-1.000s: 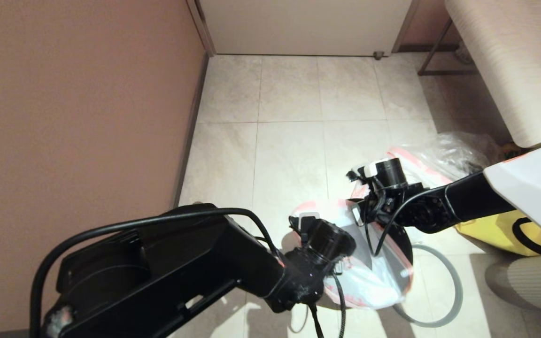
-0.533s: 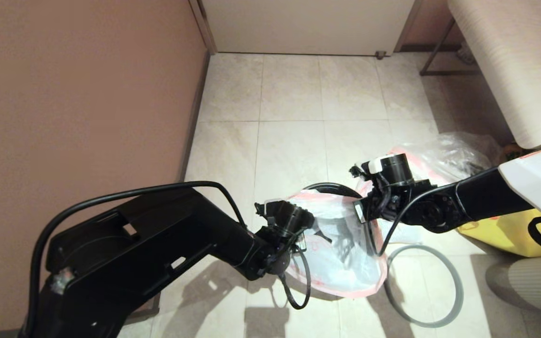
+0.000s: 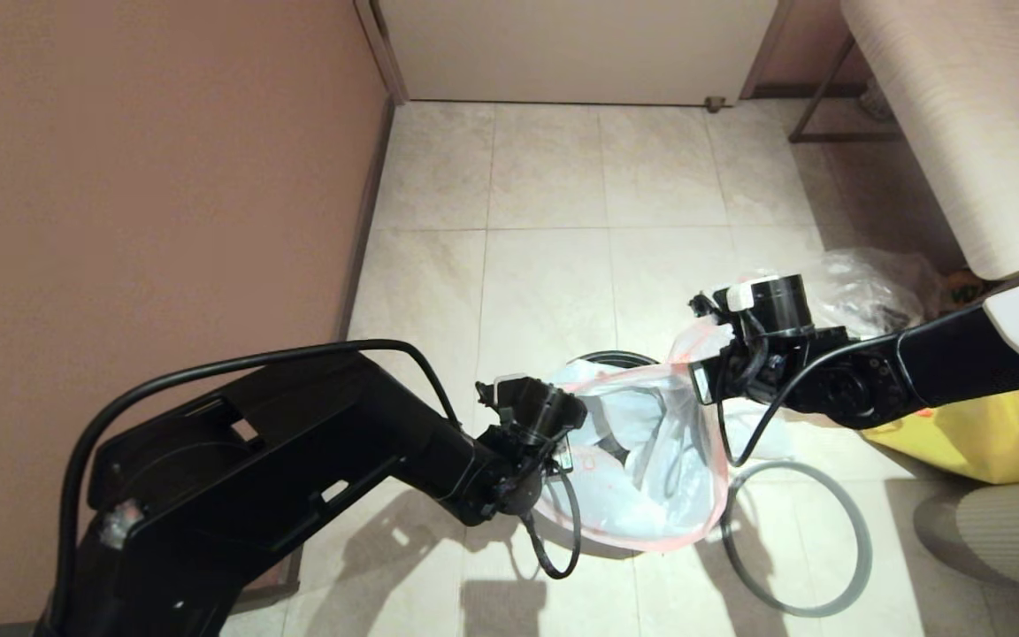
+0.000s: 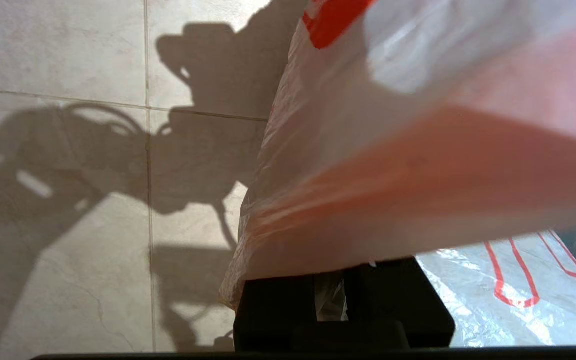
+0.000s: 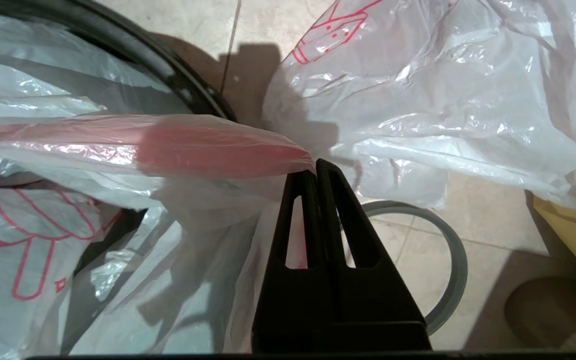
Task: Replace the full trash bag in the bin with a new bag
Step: Put the new garbage bag on the trash can
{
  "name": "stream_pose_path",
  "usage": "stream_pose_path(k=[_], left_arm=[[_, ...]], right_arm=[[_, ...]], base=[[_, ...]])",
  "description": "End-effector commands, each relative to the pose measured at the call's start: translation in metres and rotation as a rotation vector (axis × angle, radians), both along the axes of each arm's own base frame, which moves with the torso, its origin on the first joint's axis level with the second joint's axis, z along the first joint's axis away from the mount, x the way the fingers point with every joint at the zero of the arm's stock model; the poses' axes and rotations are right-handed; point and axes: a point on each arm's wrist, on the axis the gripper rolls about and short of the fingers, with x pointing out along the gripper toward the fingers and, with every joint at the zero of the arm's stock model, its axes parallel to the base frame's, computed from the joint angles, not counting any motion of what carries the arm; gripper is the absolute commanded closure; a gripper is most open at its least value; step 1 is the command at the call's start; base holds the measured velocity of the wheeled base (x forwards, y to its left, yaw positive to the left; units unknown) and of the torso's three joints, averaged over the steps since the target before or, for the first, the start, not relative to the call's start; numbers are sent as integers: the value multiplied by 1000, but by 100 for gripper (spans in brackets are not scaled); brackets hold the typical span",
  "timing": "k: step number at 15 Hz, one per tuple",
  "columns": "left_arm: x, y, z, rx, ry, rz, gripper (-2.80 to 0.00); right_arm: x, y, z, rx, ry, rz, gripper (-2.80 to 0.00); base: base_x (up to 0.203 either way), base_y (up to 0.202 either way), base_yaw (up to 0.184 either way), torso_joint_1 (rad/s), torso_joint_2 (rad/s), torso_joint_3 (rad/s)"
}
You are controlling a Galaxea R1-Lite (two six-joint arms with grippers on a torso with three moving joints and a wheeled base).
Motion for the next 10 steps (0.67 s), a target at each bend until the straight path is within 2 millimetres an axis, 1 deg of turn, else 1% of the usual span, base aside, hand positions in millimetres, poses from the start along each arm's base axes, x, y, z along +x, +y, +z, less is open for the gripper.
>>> stream_pose_path(k=[1,3,5,7,8,10], left_arm=[[1,0,-1,-2,-2,6,0],[0,0,-1,-3,-2,7,0],[2,2,0,-4,-2,11,0],[2,2,0,-4,-3,11,0],[2,2,0,-5,-4,11,0],[2,1,1,-8,-6,10,0]], right_arm=[[13,-10,-18,-4,9,-32,0],[30,-18,-38,6,-8,-55,0],[46,-22,-60,3,9,-67,0],[57,-24,-76,8,23,-68,0],[59,-22,-78,29,28,-42,0],[60,-11,-79,119,33,-13,0]], base=[[0,0,0,0,0,0],[0,0,0,0,0,0],[0,0,0,0,0,0],[0,0,0,0,0,0],[0,0,0,0,0,0],[0,0,0,0,0,0]])
